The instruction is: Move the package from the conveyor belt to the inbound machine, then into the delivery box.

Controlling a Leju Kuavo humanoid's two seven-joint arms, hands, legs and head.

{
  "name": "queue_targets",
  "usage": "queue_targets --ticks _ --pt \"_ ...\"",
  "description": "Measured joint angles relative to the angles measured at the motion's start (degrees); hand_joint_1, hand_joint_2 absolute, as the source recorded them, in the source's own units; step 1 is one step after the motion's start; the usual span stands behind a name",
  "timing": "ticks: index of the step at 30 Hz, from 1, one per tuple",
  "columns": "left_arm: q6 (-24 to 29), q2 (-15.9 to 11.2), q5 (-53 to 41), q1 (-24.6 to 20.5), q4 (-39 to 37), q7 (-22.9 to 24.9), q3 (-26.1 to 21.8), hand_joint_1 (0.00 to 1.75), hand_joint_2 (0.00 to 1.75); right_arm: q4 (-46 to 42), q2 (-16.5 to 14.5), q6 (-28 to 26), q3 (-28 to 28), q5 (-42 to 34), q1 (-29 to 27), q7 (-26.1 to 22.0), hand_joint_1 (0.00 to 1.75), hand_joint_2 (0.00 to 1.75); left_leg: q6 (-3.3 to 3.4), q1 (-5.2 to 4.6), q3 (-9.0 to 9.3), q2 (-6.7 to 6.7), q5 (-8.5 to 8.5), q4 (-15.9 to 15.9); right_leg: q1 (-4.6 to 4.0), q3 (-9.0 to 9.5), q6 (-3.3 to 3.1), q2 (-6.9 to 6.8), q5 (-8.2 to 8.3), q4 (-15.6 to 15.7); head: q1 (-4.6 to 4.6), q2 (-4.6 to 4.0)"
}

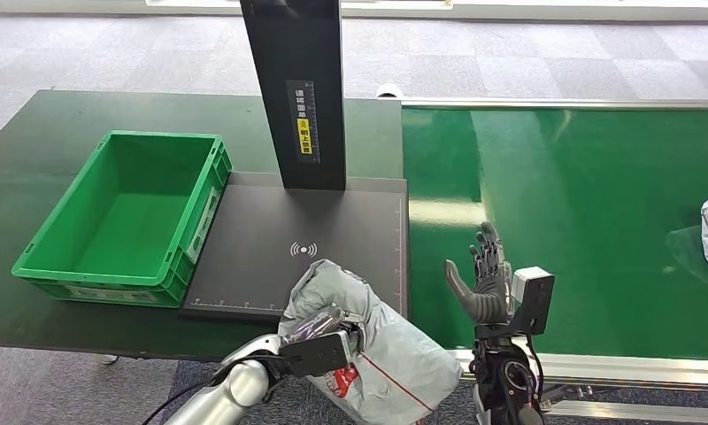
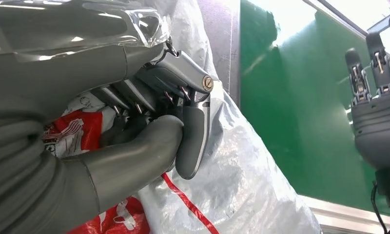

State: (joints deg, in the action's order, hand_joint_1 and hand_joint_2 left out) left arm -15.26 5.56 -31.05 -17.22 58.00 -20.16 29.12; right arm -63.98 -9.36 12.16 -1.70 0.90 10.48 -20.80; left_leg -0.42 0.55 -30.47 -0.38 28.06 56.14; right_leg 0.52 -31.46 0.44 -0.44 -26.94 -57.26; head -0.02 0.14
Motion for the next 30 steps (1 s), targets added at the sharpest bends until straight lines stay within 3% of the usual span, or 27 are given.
queue_targets --ticks 10,15,19,25,26,29,30 --pt "10.2 1.2 10.2 4.0 9.5 -7.9 -7.3 1.75 1.75 1.3 0.0 2.1 1.1 0.0 -0.5 -1.1 0.0 1.75 -0.03 0.01 -0.4 0.08 -0.03 0.0 -0.01 -0.45 -0.03 0.13 0.03 0.0 -0.01 -0.01" --pt "11.7 1.4 11.9 4.5 11.4 -9.0 -8.7 1.75 1.75 1.5 0.0 2.4 1.1 0.0 -0.5 -1.5 0.0 1.75 -0.03 0.01 -0.43 0.08 -0.03 0.0 -0.01 -0.48 -0.03 0.13 0.03 0.0 -0.01 -0.01" --pt "19.8 2.3 16.2 6.7 19.5 -13.9 -14.5 1.75 1.75 2.6 -0.1 3.2 1.4 -0.1 -0.2 -3.8 0.0 1.75 -0.03 0.0 -0.56 0.07 -0.02 0.0 -0.01 -0.58 -0.03 0.14 0.03 0.0 0.0 -0.01" --pt "22.6 2.3 16.0 7.6 24.7 -15.0 -16.9 1.75 1.75 3.8 -0.1 3.7 1.4 0.0 0.5 -4.9 0.0 1.75 -0.03 0.0 -0.57 0.07 -0.02 0.0 -0.01 -0.6 -0.02 0.13 0.03 0.0 -0.01 -0.01" --pt "21.8 2.3 15.7 7.7 25.2 -14.5 -17.0 1.63 1.75 4.0 -0.1 3.8 1.4 0.0 0.6 -4.9 0.0 1.75 -0.03 0.0 -0.57 0.07 -0.02 0.0 -0.01 -0.6 -0.02 0.14 0.03 0.0 -0.01 -0.01" --pt "15.5 1.8 15.0 7.9 26.0 -13.5 -16.8 0.32 1.75 4.6 0.0 4.4 1.3 0.2 1.1 -5.1 0.0 1.75 -0.03 0.0 -0.58 0.07 -0.02 0.0 -0.01 -0.6 -0.03 0.14 0.03 0.0 -0.01 -0.01" --pt "12.2 1.6 14.7 8.0 26.2 -13.6 -16.5 0.0 1.75 4.9 0.0 4.7 1.2 0.2 1.3 -5.2 0.0 1.75 -0.03 0.0 -0.58 0.08 -0.02 0.0 -0.01 -0.61 -0.03 0.14 0.03 0.0 -0.01 -0.01"
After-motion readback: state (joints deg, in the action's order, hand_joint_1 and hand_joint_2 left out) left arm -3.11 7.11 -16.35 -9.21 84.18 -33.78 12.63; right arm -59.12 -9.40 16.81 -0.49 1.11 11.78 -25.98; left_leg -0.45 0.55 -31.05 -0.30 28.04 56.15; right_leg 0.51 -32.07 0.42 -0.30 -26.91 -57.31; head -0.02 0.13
